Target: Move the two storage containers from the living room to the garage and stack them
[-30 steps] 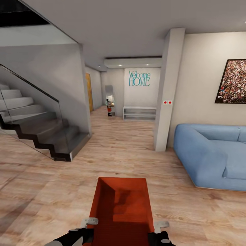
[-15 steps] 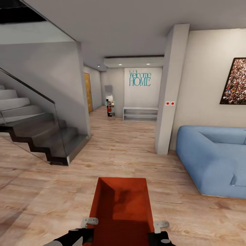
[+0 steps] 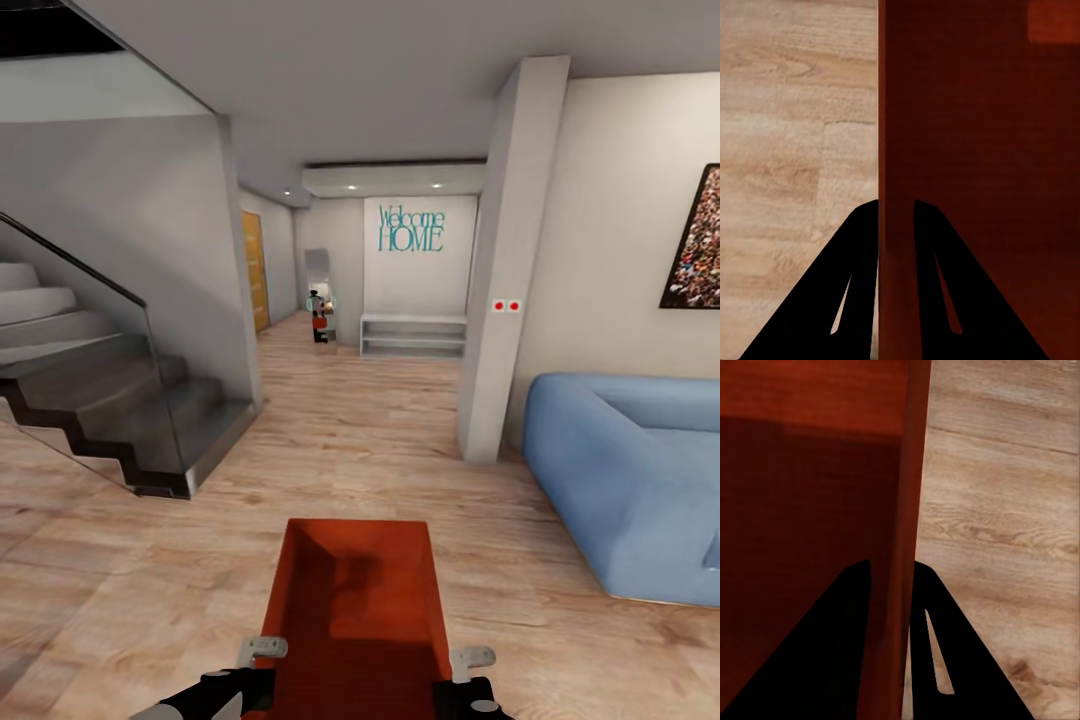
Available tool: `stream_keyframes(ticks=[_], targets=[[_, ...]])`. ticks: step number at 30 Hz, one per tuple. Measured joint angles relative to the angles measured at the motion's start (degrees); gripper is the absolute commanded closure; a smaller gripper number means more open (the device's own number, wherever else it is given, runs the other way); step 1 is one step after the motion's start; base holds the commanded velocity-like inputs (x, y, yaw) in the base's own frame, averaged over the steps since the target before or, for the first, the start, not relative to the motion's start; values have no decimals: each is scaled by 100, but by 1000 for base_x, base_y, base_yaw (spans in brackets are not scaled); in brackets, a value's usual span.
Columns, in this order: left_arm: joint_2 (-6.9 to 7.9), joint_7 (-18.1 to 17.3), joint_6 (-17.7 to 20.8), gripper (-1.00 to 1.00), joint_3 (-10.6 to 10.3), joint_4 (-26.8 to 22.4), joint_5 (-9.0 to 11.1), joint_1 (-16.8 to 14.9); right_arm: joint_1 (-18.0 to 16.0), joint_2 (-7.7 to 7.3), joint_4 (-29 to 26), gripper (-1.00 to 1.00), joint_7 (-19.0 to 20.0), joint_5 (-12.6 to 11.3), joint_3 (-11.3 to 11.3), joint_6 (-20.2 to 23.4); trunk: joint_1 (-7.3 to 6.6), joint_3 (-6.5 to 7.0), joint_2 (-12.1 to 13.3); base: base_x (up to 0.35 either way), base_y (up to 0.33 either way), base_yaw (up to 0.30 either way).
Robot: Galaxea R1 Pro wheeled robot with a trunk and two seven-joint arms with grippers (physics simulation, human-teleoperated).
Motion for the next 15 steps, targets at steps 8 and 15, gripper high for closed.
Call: stream_keyframes(ticks=[8, 15], targets=[[0, 0, 0, 100, -6, 0, 6, -1, 0, 0, 0, 100, 0, 0, -1, 0, 0, 0, 0, 324, 0, 0], [0, -1, 0, 100, -9, -2, 7, -1, 0, 0, 1, 100, 0, -6, 2, -7, 0, 0, 0, 324, 0, 0]])
